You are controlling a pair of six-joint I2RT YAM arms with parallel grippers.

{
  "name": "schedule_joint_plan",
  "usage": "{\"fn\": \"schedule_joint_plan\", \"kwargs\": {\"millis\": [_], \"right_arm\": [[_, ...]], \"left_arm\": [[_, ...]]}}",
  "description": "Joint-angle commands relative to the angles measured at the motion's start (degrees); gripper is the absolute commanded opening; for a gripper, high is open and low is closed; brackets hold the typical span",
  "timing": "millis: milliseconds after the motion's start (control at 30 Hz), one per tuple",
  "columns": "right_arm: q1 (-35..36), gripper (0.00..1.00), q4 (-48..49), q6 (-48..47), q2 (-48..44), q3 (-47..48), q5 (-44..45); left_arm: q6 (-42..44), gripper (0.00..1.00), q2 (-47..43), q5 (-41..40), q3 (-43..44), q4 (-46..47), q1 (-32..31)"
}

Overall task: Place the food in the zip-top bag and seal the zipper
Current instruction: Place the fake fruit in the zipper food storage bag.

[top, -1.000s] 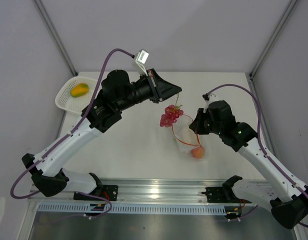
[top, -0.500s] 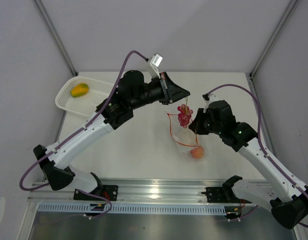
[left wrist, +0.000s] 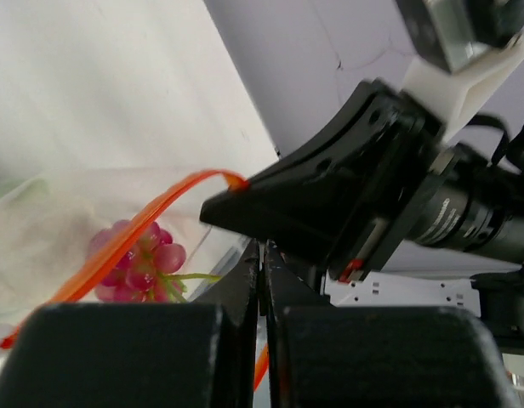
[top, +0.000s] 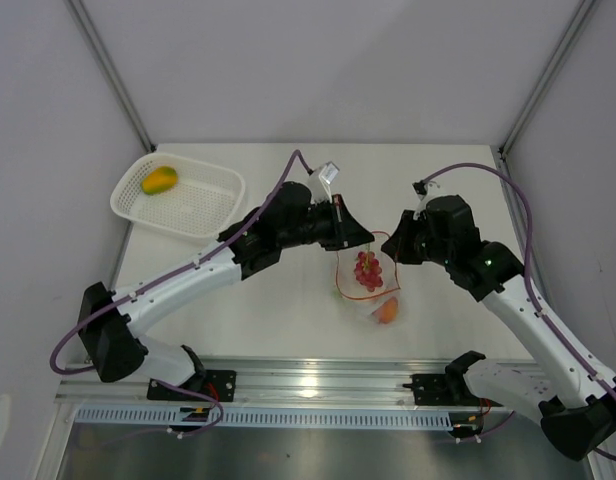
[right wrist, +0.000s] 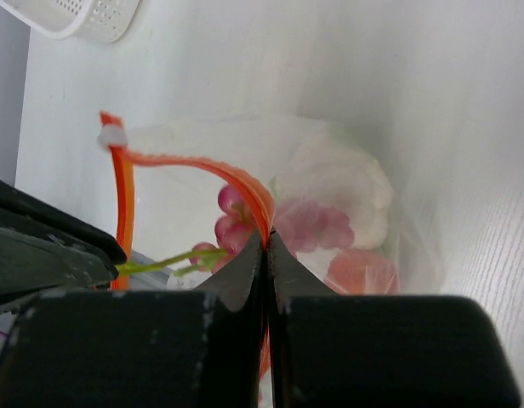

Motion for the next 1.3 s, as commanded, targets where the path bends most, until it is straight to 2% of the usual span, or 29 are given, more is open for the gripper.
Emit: {"fn": "schedule_joint_plan", "kwargs": {"millis": [0, 267, 600, 867, 967, 1000, 1067, 1100, 1233, 1267], "right_arm": [[-1.4, 0.00, 1.4, 0.1, -0.9, 2.8, -1.0], [-2.5, 0.00, 2.6, 0.4, 0.0, 1.0, -1.7], [-2.7, 0.00, 2.4, 0.6, -0.2, 1.6, -1.7], [-2.6, 0.00, 1.9, 0.6, -0.8, 1.8, -1.7], [-2.7, 0.00, 1.8, 0.6, -1.0, 1.6, -2.0], [-2.6, 0.00, 1.9, 0.6, -1.1, 1.6, -2.0], [-2.6, 0.00, 1.5, 0.5, -1.3, 1.3, -1.8], [-2.6, 0.00, 1.4, 0.4, -1.4, 1.2, -1.7], [-2.6, 0.00, 1.5, 0.4, -1.7, 0.8, -1.7], [-2.6, 0.00, 1.4, 0.4, -1.7, 0.8, -1.8]], "left_arm": [[-2.2, 0.01, -5.2, 0.9, -1.3, 4.3, -1.3], [-2.8, 0.01, -6.4, 2.2, -0.9, 4.2, -3.9], [-3.8, 0.00, -1.4, 3.8, -1.6, 5.8, -6.0], [-1.5, 0.01, -0.1, 2.1, -3.1, 3.4, -6.1], [-0.1, 0.29, -0.2, 0.2, -4.5, 0.9, -6.1], [0.6, 0.45, -0.5, -0.5, -4.9, 0.5, -6.1], [1.7, 0.54, -1.7, -3.2, -5.4, -1.7, -6.1], [3.2, 0.62, -2.1, -4.2, -5.2, -2.6, -6.1], [7.1, 0.73, -3.7, -11.1, -1.9, -9.3, -5.9], [7.8, 0.80, -4.1, -12.1, -1.5, -10.4, -5.8]]}}
